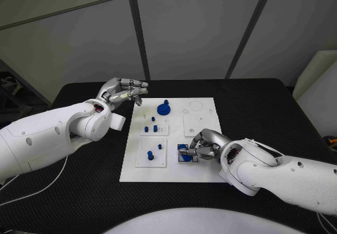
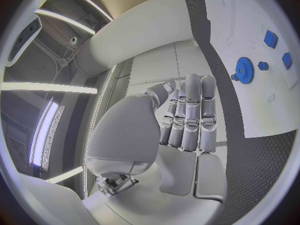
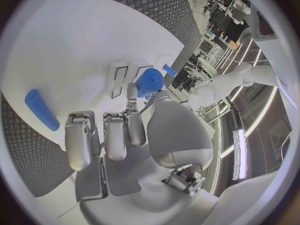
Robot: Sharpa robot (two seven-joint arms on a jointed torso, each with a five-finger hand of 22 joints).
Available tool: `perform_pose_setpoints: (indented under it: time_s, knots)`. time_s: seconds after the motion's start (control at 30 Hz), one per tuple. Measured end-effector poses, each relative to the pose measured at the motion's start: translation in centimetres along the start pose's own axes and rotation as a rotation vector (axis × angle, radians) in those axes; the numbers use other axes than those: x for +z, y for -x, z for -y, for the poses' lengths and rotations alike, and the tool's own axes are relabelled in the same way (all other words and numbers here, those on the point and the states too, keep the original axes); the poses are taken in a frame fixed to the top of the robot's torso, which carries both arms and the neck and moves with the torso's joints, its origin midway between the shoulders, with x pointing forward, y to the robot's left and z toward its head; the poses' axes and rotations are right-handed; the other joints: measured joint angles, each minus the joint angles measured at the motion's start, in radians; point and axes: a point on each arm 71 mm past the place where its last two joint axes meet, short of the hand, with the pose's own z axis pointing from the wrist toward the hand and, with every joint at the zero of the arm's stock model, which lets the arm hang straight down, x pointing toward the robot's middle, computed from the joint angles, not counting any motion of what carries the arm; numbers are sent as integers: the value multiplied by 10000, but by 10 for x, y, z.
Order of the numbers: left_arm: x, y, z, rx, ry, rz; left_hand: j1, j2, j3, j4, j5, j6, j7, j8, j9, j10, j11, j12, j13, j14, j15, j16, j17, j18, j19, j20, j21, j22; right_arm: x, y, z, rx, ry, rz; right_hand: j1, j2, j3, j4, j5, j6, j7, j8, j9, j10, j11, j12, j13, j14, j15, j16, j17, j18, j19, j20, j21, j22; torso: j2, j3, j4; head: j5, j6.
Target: Assemble the parts on the task board
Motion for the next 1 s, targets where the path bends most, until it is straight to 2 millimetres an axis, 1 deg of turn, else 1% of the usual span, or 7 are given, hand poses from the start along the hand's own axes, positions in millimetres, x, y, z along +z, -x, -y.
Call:
perform_pose_setpoints:
  time_s: [0.03, 0.07, 0.13, 0.3, 0.47, 0.57, 1.0]
  knots:
    - [0, 0, 0, 1, 0, 2, 0, 0, 0, 0, 0, 0, 0, 0, 0, 0, 0, 0, 0, 0, 0, 0, 1, -1, 0, 0, 0, 0, 0, 0, 0, -4, -8, 7, -157, -35, -10, 8, -312, -22, 21, 7, 42, 0, 0, -29, 0, 0, 0, 0, 0, -1, 0, 0, 0, 0, -1, 0, -1, 7, 0]
    - [0, 0, 0, 2, 1, 4, 0, 0, 0, 0, 0, 0, 0, 0, 0, 0, 0, 0, 0, 0, 0, 0, 1, 0, 0, 0, 0, 0, 1, 0, 1, -11, -16, 17, -374, -167, -10, 8, -758, -51, 50, 7, 92, 0, 0, -82, 0, 0, 0, 0, 0, 0, 0, 0, 0, 0, -2, 0, -2, 11, 0]
    - [0, 0, 0, 3, 1, 5, 0, 0, 0, 0, 0, 0, 0, 0, 0, 0, 0, 0, -1, 0, 0, 0, 0, 1, 0, 0, 0, 0, 1, 0, 1, -20, -19, 27, -696, -432, 104, 21, -1277, -52, 49, 7, 181, 0, 0, -118, 0, 0, 0, 0, 0, -1, 0, 0, 0, 0, -3, 2, -3, 15, 0]
    - [0, 0, 0, 4, 2, 8, 0, 0, 0, 0, 0, 0, 0, 0, 0, 0, 0, 0, -1, 0, 0, 0, 1, 0, 0, 0, 0, 0, 2, 0, 0, -50, 16, 42, -1325, -908, 522, 40, -1854, -119, 56, 7, 331, 0, 1, -194, 0, 0, 0, 0, 0, 0, 0, 1, 0, 0, -3, 6, -9, 21, 0]
    - [0, 1, 0, 5, 2, 10, 0, 0, 0, 0, 0, 0, 0, 0, 0, 0, 0, 0, -1, 0, 0, 0, 1, 1, 0, 0, 0, 0, 1, 0, -1, -105, 83, 83, -1358, -940, 789, 24, -1732, -119, 55, 7, 419, 0, 1, -194, 0, 0, 1, 0, 0, 0, 0, 1, 0, 0, -3, 10, -13, 21, 4]
    - [0, 1, 0, 8, 4, 15, 0, 0, 0, 0, 0, 0, 0, 0, 0, 0, 0, 0, -1, -1, 0, 0, 0, 0, 0, 0, 0, 0, 0, 1, -1, -131, 154, 111, -889, -803, 959, -16, -1440, -119, 55, 6, 500, 0, 1, -193, 0, 0, 1, 0, 0, 0, 0, 1, 0, 0, -3, 11, -13, 19, 7]
    - [-1, 2, 0, 14, 7, 29, 0, 0, 0, 0, 0, 0, 0, 0, 0, 0, 0, 0, -1, 0, 0, 0, 1, 0, 0, 0, 0, 1, -8, 6, 1, -274, 490, 273, 826, -559, 1097, -327, -1133, -114, 52, 121, 771, -36, -35, -193, 0, 0, -71, 0, 0, 1, -36, -34, 0, 0, -5, 12, -25, 4, 21]
